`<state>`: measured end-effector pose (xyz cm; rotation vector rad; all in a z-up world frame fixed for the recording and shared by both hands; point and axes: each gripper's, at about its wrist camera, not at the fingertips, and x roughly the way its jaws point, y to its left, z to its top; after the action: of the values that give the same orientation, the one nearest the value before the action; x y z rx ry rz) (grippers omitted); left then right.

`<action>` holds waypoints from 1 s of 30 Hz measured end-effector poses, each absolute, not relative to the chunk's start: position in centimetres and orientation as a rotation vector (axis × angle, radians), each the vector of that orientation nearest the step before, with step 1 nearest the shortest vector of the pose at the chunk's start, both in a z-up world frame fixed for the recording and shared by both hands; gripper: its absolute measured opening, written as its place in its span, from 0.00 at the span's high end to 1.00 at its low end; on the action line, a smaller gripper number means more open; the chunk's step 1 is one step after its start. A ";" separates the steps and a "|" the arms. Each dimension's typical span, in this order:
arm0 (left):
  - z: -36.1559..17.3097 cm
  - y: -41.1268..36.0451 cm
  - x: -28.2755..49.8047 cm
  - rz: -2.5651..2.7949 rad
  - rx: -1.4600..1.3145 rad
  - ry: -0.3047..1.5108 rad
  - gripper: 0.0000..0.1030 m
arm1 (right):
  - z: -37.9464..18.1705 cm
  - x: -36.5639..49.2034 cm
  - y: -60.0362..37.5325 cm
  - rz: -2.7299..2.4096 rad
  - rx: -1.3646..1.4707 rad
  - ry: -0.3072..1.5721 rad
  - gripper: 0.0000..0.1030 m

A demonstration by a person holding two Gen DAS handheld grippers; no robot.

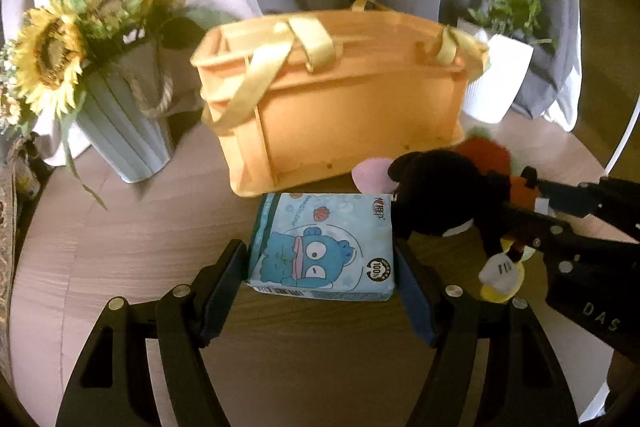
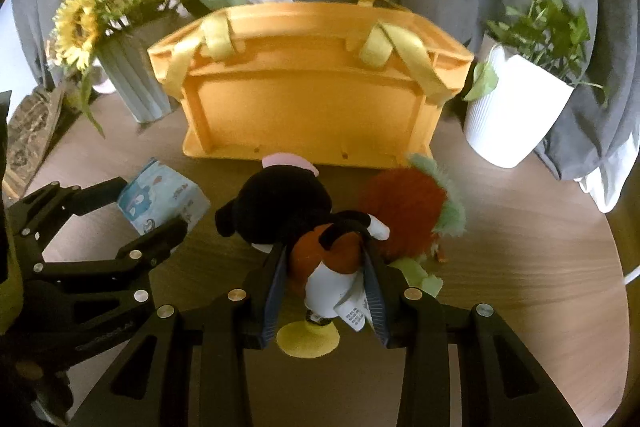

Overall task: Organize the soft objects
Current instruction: 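Lift and carry the tissue pack and plush toy over the crate with both grippers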

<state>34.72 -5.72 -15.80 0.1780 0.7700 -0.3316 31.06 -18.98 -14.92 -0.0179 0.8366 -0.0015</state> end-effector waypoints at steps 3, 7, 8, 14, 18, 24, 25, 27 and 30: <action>-14.6 -5.5 34.2 -0.322 0.165 0.743 0.30 | -14.0 30.4 -19.0 0.004 -0.007 0.809 0.63; -12.8 -5.5 33.4 -0.300 0.155 0.717 0.30 | -12.8 29.5 -19.3 0.011 0.005 0.772 0.63; -12.1 -5.6 33.2 -0.290 0.152 0.707 0.30 | -12.5 29.3 -19.4 0.013 0.007 0.762 0.63; -9.4 -5.3 32.3 -0.266 0.125 0.652 0.30 | -10.1 28.4 -19.8 0.019 0.029 0.692 0.63; -7.9 -5.5 31.9 -0.263 0.106 0.611 0.30 | -8.7 28.0 -20.1 0.027 0.043 0.648 0.63; -5.5 -6.0 31.9 -0.254 0.090 0.547 0.30 | -6.4 28.1 -21.0 0.030 0.068 0.577 0.63; -5.1 -6.1 32.0 -0.253 0.088 0.537 0.30 | -6.1 28.1 -21.1 0.030 0.070 0.567 0.63; -4.3 -6.4 32.1 -0.254 0.089 0.511 0.30 | -5.5 28.1 -21.3 0.030 0.071 0.544 0.63; -3.2 -6.7 32.2 -0.257 0.087 0.470 0.30 | -4.5 28.2 -21.5 0.030 0.072 0.512 0.63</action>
<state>32.15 -6.71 -3.20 0.0873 0.4704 -0.2566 28.21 -21.54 -4.50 0.0723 0.5123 0.0302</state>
